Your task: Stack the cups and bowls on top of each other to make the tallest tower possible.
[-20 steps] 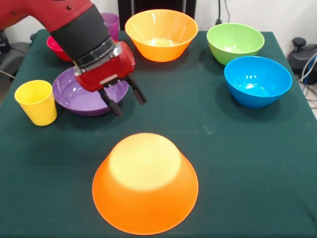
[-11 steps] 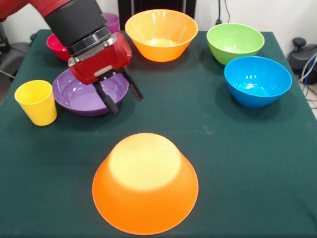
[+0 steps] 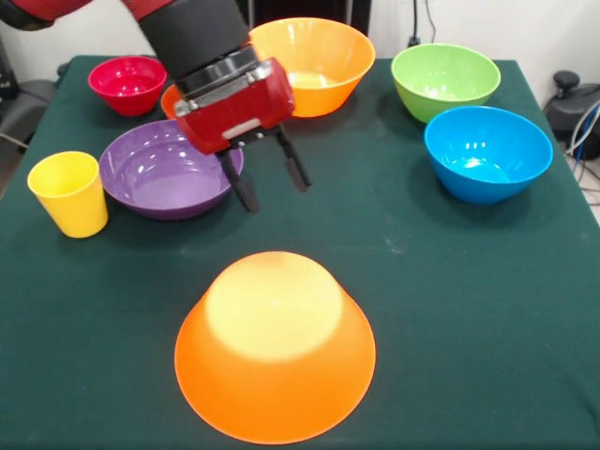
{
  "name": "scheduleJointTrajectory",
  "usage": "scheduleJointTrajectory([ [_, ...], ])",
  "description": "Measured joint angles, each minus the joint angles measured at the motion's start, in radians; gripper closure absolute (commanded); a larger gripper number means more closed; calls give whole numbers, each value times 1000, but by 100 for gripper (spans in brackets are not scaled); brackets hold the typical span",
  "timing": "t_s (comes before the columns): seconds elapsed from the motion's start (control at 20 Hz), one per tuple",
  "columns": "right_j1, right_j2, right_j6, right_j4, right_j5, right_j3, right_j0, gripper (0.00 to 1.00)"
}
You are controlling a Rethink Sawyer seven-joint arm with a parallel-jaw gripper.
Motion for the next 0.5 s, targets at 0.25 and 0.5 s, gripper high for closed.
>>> scheduleJointTrajectory([
  [0.25, -32, -61, 61, 11, -21, 20, 67, 0],
  [0.5, -62, -119, 128, 29, -21, 51, 126, 0],
])
